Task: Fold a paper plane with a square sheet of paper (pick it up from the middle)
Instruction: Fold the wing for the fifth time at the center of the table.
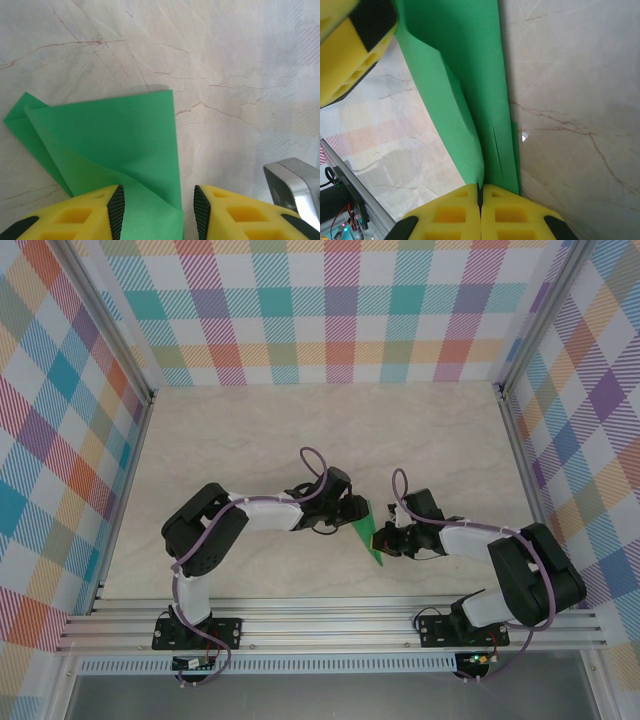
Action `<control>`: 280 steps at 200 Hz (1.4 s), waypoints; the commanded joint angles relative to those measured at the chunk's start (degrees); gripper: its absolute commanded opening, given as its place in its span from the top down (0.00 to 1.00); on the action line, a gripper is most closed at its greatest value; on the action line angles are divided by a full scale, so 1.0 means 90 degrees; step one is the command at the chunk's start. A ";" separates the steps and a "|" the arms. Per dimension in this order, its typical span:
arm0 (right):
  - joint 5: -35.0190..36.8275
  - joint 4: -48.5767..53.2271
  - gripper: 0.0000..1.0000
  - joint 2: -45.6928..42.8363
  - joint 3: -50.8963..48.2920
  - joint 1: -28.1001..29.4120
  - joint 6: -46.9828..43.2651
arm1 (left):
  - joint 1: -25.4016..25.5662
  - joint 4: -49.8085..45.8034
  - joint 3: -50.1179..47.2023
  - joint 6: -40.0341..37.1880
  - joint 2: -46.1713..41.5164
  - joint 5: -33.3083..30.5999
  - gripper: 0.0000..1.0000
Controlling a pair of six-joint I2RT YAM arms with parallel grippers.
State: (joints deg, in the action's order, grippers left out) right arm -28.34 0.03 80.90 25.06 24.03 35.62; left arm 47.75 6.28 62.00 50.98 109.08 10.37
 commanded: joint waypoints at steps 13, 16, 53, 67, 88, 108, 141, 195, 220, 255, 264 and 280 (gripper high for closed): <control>-0.0544 -0.0494 0.96 -0.0104 -0.0099 -0.0039 0.0342 | -0.0070 -0.0160 -0.0150 -0.0167 -0.0877 -0.0182 0.53; -0.0592 -0.0537 0.96 -0.0120 -0.0104 -0.0043 0.0350 | -0.0071 -0.0161 -0.0184 -0.0167 -0.0913 -0.0219 0.53; -0.1168 -0.1181 0.95 0.0011 -0.0060 -0.0043 0.0618 | -0.0063 -0.0182 -0.0592 -0.0111 -0.1426 -0.0498 0.52; -0.1262 -0.1438 0.96 0.0215 -0.0059 -0.0043 0.0775 | -0.0066 -0.0181 -0.0701 -0.0099 -0.1459 -0.0517 0.52; -0.1242 -0.1896 0.96 0.0455 -0.0187 -0.0052 0.1108 | -0.0063 -0.0051 -0.0809 -0.0032 -0.1417 -0.0454 0.52; -0.1145 -0.2227 0.96 0.0613 -0.0322 -0.0062 0.1370 | -0.0061 0.0121 -0.0790 -0.0020 -0.1242 -0.0285 0.52; -0.1044 -0.2444 0.95 0.0680 -0.0440 -0.0086 0.1604 | -0.0038 0.0322 -0.0649 -0.0070 -0.0863 0.0012 0.52; -0.1165 -0.2814 0.95 0.0951 -0.0528 -0.0155 0.1890 | 0.0027 0.0688 -0.0456 -0.0078 -0.0319 0.0380 0.52; -0.1140 -0.2789 0.94 0.0952 -0.0529 -0.0155 0.1883 | 0.0040 0.0713 -0.0436 -0.0096 -0.0221 0.0376 0.52; -0.1018 -0.2414 0.89 0.0838 -0.0465 -0.0153 0.1665 | 0.0038 0.0757 -0.0307 -0.0148 -0.0040 0.0439 0.52; -0.1005 -0.2214 0.88 0.0790 -0.0410 -0.0161 0.1546 | 0.0045 0.0699 -0.0276 -0.0164 -0.0006 0.0432 0.52; -0.0961 -0.1914 0.87 0.0719 -0.0325 -0.0156 0.1372 | 0.0039 0.0613 -0.0238 -0.0176 0.0036 0.0372 0.52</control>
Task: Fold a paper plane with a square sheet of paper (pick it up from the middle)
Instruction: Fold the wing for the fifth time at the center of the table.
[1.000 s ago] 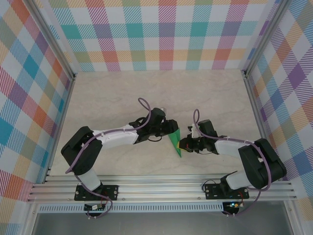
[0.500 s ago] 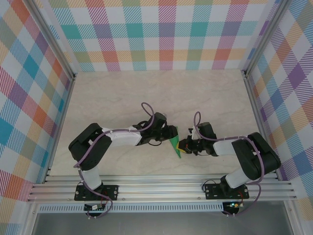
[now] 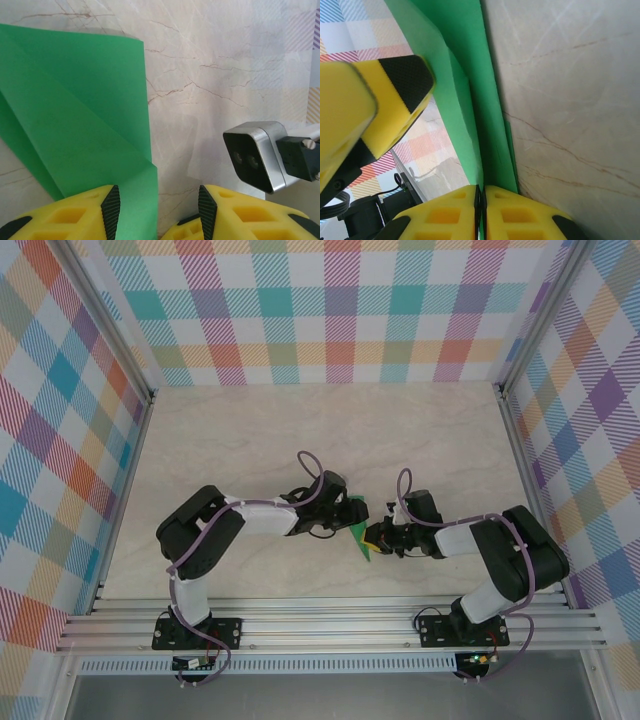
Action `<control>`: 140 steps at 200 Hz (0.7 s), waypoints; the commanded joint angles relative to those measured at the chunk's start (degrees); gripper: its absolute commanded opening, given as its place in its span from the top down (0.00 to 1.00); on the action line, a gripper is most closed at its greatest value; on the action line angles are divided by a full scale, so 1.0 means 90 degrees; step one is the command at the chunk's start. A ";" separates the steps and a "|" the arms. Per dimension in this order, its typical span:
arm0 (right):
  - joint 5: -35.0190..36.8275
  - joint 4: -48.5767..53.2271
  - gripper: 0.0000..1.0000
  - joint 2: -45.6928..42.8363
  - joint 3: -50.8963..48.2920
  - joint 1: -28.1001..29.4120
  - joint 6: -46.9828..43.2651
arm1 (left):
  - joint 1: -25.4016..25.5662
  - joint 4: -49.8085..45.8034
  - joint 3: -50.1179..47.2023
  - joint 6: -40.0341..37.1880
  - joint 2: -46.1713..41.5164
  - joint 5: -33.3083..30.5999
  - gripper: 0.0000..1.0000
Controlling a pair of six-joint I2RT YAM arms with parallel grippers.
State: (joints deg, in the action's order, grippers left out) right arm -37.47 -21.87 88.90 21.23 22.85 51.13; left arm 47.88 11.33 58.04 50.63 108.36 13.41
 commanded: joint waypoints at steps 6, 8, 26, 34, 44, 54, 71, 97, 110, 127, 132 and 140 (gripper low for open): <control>0.0088 0.0610 0.86 -0.0197 0.0118 -0.0019 -0.0390 | 0.0025 0.0036 0.0213 -0.0137 0.0127 0.0016 0.52; 0.0105 0.0639 0.86 -0.0209 0.0125 -0.0019 -0.0401 | 0.0028 0.0027 0.0212 -0.0140 0.0133 0.0007 0.52; 0.0170 0.0810 0.84 -0.0285 0.0153 -0.0015 -0.0499 | 0.0023 0.0001 0.0222 -0.0155 0.0189 -0.0035 0.53; 0.0224 0.0937 0.83 -0.0329 0.0177 -0.0016 -0.0548 | 0.0023 -0.0004 0.0239 -0.0152 0.0222 -0.0035 0.53; 0.0310 0.1095 0.80 -0.0402 0.0198 -0.0017 -0.0621 | 0.0030 0.0001 0.0263 -0.0151 0.0246 -0.0020 0.53; 0.0417 0.1310 0.77 -0.0505 0.0232 -0.0017 -0.0733 | 0.0024 -0.0004 0.0287 -0.0160 0.0281 0.0004 0.53; 0.0564 0.1717 0.71 -0.0654 0.0327 -0.0024 -0.0977 | 0.0029 -0.0045 0.0337 -0.0196 0.0284 0.0025 0.53; 0.0848 0.2247 0.68 -0.0796 0.0438 -0.0020 -0.1238 | 0.0023 -0.0087 0.0386 -0.0235 0.0308 0.0028 0.53; 0.0910 0.2341 0.66 -0.0806 0.0462 -0.0019 -0.1281 | 0.0027 -0.0087 0.0406 -0.0238 0.0333 0.0057 0.53; 0.0924 0.2425 0.64 -0.0820 0.0487 -0.0019 -0.1350 | 0.0024 -0.0097 0.0426 -0.0236 0.0353 0.0082 0.53; 0.0923 0.2453 0.64 -0.0837 0.0492 -0.0018 -0.1378 | 0.0028 -0.0097 0.0434 -0.0248 0.0355 0.0091 0.53; 0.0944 0.2499 0.62 -0.0863 0.0514 -0.0019 -0.1393 | 0.0025 -0.0097 0.0435 -0.0250 0.0363 0.0102 0.53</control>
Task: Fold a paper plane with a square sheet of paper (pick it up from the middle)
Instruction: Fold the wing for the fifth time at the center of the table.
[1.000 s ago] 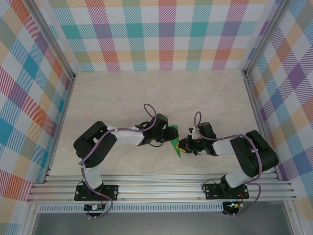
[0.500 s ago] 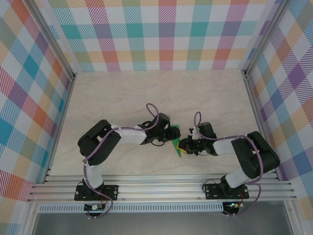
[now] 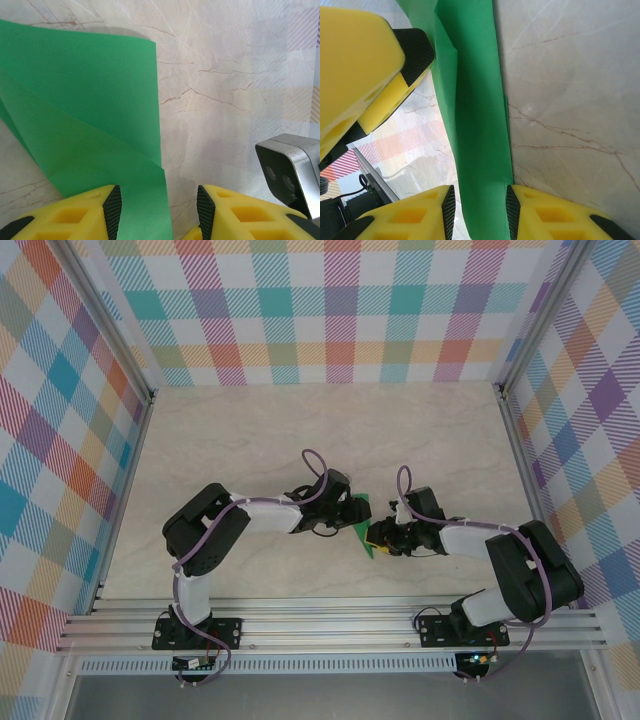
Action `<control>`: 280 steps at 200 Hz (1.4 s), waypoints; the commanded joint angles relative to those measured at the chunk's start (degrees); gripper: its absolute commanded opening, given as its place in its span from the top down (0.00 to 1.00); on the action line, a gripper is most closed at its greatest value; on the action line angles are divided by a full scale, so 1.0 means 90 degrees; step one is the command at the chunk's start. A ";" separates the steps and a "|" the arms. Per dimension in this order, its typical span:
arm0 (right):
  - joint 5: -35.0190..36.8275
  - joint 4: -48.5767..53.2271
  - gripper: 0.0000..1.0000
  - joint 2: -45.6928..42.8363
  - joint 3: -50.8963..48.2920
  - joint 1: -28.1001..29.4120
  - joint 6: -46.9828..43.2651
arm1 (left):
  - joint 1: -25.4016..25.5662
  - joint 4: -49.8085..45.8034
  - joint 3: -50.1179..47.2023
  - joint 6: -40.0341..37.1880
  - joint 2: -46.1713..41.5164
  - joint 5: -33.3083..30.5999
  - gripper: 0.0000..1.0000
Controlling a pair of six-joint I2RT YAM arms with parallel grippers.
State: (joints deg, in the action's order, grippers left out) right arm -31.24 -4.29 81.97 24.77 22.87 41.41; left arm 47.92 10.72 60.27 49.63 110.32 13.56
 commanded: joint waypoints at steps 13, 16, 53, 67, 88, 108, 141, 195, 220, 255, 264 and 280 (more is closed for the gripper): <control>0.0353 0.0664 0.60 -0.0152 0.0164 -0.0021 -0.0342 | 0.0019 -0.0039 0.0198 -0.0145 0.0148 0.0103 0.53; 0.0356 0.0681 0.60 -0.0162 0.0180 -0.0022 -0.0351 | 0.0022 -0.0044 0.0208 -0.0147 0.0151 0.0113 0.53; 0.0376 0.0766 0.60 0.0046 0.0278 -0.0018 -0.0358 | 0.0018 -0.0048 0.0246 -0.0154 0.0183 0.0163 0.53; 0.0414 0.0737 0.62 0.0132 0.0254 -0.0022 -0.0328 | 0.0024 -0.0063 0.0265 -0.0162 0.0186 0.0181 0.53; 0.0437 0.0767 0.68 0.0154 0.0223 -0.0022 -0.0309 | 0.0018 -0.0093 0.0275 -0.0174 0.0174 0.0182 0.53; 0.0475 0.0843 0.73 0.0130 0.0215 -0.0023 -0.0309 | 0.0023 -0.0106 0.0276 -0.0191 0.0146 0.0193 0.53; 0.0422 0.0873 0.76 0.0278 0.0236 -0.0024 -0.0342 | 0.0023 -0.0175 0.0353 -0.0221 0.0098 0.0234 0.53; 0.0491 0.0930 0.78 0.0621 0.0265 -0.0022 -0.0361 | 0.0022 -0.0211 0.0517 -0.0278 -0.0089 0.0483 0.52; 0.0644 0.1057 0.79 0.0686 0.0299 -0.0022 -0.0343 | 0.0022 -0.0239 0.0557 -0.0299 -0.0073 0.0580 0.51; 0.0728 0.1149 0.80 0.0810 0.0361 -0.0020 -0.0336 | 0.0052 -0.0231 0.0648 -0.0331 0.0054 0.0753 0.50; 0.0703 0.1138 0.80 0.0840 0.0372 -0.0021 -0.0337 | 0.0055 -0.0251 0.0683 -0.0348 0.0113 0.0768 0.50; 0.0709 0.1130 0.81 0.0854 0.0382 -0.0022 -0.0333 | 0.0059 -0.0217 0.0746 -0.0348 0.0244 0.0859 0.50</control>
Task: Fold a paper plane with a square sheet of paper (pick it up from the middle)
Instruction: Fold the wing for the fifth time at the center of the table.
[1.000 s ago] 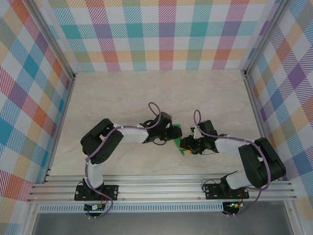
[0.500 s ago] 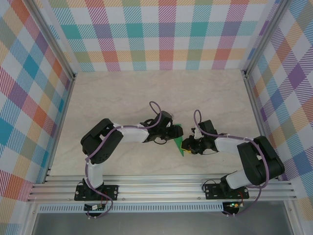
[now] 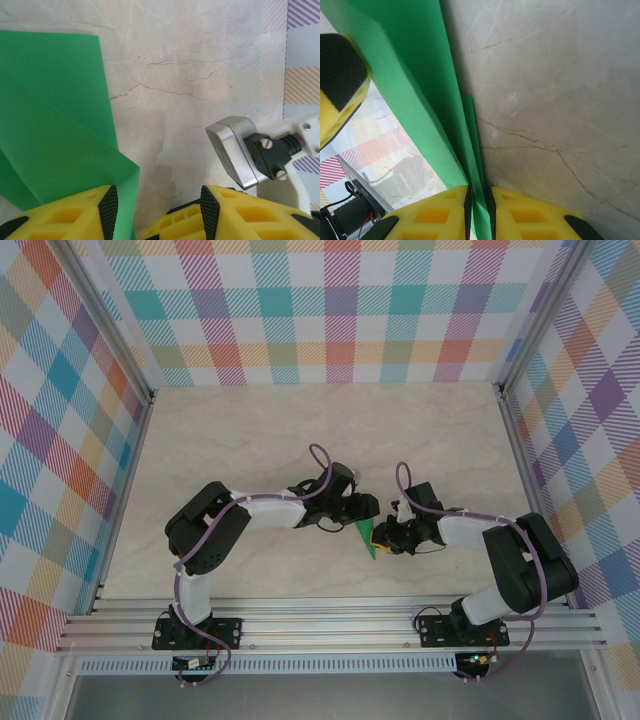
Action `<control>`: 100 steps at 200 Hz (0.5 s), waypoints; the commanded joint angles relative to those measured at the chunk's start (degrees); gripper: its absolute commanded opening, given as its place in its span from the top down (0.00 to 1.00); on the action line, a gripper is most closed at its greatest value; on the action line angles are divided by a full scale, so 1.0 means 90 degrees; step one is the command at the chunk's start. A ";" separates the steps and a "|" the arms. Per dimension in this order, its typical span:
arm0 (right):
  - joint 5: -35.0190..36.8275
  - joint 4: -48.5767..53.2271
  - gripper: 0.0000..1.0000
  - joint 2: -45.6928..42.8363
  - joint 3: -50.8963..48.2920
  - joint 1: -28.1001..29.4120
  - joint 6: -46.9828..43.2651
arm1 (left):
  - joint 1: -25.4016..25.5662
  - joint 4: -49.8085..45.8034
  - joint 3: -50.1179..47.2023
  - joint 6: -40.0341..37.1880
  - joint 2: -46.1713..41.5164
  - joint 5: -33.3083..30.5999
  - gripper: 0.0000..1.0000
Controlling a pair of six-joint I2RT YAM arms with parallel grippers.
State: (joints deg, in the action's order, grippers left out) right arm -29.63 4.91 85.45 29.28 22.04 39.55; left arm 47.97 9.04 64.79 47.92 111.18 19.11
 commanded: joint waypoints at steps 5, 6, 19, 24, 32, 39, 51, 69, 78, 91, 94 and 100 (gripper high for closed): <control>0.0533 0.0104 0.81 0.0467 -0.0118 0.0071 -0.0125 | 0.0059 -0.0011 0.0270 -0.0158 0.0205 0.0285 0.50; 0.0535 0.0107 0.81 0.0467 -0.0118 0.0071 -0.0121 | 0.0060 -0.0010 0.0271 -0.0154 0.0215 0.0292 0.50; 0.0542 0.0109 0.81 0.0467 -0.0118 0.0072 -0.0127 | 0.0058 -0.0025 0.0325 -0.0137 0.0320 0.0308 0.50; 0.0549 0.0109 0.81 0.0467 -0.0125 0.0072 -0.0119 | 0.0057 -0.0035 0.0330 -0.0119 0.0356 0.0294 0.50; 0.0537 0.0125 0.81 0.0467 -0.0115 0.0077 -0.0136 | 0.0059 -0.0068 0.0345 -0.0110 0.0403 0.0246 0.50; 0.0545 0.0128 0.81 0.0469 -0.0110 0.0070 -0.0128 | 0.0052 -0.0107 0.0341 -0.0109 0.0437 0.0195 0.50; 0.0538 0.0128 0.81 0.0467 -0.0110 0.0070 -0.0135 | 0.0055 -0.0132 0.0332 -0.0105 0.0498 0.0158 0.50; 0.0521 0.0129 0.81 0.0462 -0.0093 0.0070 -0.0128 | 0.0051 -0.0125 0.0340 -0.0107 0.0593 0.0147 0.50; 0.0503 0.0120 0.81 0.0448 -0.0090 0.0073 -0.0136 | 0.0059 -0.0120 0.0345 -0.0092 0.0634 0.0106 0.50; 0.0462 0.0095 0.81 0.0393 -0.0104 0.0070 -0.0137 | 0.0055 -0.0101 0.0340 -0.0082 0.0677 0.0084 0.50; 0.0459 0.0099 0.81 0.0376 -0.0113 0.0078 -0.0137 | 0.0059 -0.0089 0.0340 -0.0073 0.0688 0.0083 0.50; 0.0468 0.0119 0.80 0.0337 -0.0109 0.0070 -0.0128 | 0.0055 -0.0072 0.0340 -0.0057 0.0693 0.0098 0.50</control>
State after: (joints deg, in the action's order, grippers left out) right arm -29.95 5.43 85.67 29.61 21.85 39.53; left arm 48.03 9.04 66.85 47.90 115.79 20.36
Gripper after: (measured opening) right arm 0.190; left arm 0.497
